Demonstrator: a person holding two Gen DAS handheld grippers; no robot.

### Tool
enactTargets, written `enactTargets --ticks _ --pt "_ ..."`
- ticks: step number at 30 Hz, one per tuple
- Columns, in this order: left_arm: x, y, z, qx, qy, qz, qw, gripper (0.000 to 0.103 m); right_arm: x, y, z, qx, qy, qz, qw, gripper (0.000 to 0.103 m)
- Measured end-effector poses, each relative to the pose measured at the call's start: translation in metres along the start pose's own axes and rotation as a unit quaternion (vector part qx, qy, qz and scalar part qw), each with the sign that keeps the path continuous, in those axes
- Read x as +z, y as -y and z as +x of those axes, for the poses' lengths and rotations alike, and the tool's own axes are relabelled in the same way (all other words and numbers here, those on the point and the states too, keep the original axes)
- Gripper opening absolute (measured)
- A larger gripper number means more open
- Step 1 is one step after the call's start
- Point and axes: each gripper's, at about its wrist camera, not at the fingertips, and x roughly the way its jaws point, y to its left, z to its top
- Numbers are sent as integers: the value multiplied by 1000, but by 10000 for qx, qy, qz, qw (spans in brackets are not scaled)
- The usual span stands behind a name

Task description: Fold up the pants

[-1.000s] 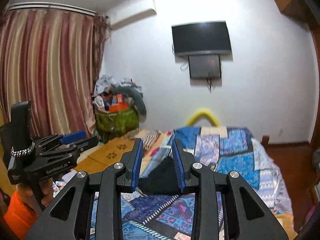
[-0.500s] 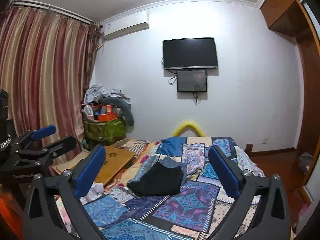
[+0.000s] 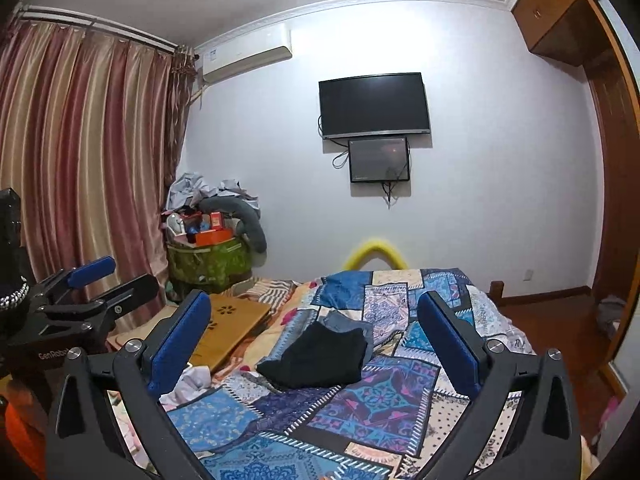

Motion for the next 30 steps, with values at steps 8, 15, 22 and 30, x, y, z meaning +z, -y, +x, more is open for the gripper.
enactTargets --ticks 8,15,22,30 --pt "-5 -3 5 9 -75 -91 9999 103 -2 -1 -1 -19 -42 -20 10000 103" --pt "-7 -4 8 -5 -112 -61 9999 103 -2 0 1 -23 -109 -5 9999 103" --pt "-8 -5 8 -12 -122 -65 9999 103 -3 0 0 -55 -142 -7 9999 103" --pt "-9 -5 10 -55 -121 -47 9999 103 -1 0 0 -86 -143 15 9999 103"
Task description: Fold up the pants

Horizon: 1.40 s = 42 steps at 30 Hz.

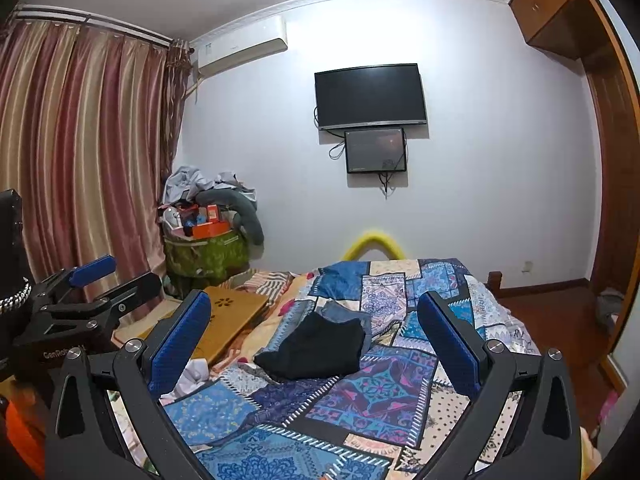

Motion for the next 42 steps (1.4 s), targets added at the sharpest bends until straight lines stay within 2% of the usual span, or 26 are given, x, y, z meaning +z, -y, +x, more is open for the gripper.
enactTargets --ticks 42 --pt "-2 0 4 -226 -110 57 9997 103 0 2 2 -88 -57 33 9999 103"
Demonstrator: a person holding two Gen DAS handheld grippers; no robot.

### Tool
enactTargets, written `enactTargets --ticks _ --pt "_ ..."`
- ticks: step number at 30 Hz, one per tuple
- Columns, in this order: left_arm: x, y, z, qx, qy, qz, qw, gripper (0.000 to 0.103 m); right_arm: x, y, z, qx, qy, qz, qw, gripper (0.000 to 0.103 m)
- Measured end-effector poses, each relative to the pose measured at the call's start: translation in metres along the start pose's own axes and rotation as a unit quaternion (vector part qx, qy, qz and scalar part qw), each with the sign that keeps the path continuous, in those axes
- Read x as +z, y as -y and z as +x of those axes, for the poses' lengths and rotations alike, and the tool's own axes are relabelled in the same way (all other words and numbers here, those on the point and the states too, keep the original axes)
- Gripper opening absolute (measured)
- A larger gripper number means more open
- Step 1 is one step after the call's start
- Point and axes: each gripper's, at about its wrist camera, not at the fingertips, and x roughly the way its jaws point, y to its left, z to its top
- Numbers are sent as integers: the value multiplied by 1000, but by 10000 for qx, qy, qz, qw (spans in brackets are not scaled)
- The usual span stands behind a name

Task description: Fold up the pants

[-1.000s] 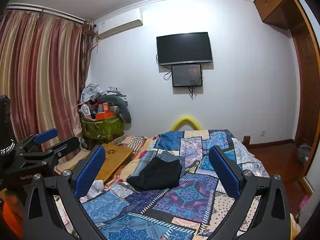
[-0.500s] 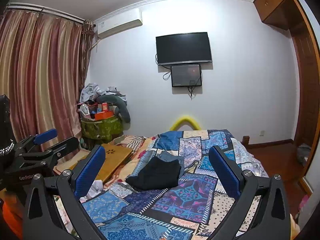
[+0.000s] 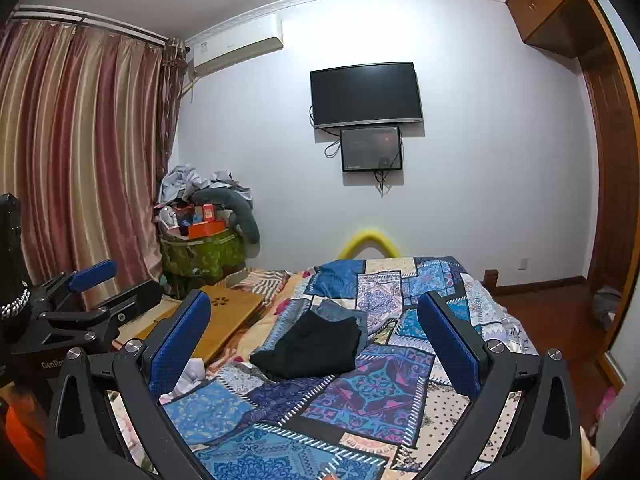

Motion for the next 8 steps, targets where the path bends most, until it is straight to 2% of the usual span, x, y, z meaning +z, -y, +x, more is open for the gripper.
enactTargets --ticks 8 --pt "0 -1 -2 -58 -11 41 10000 103 -1 -1 0 -5 -58 25 10000 103"
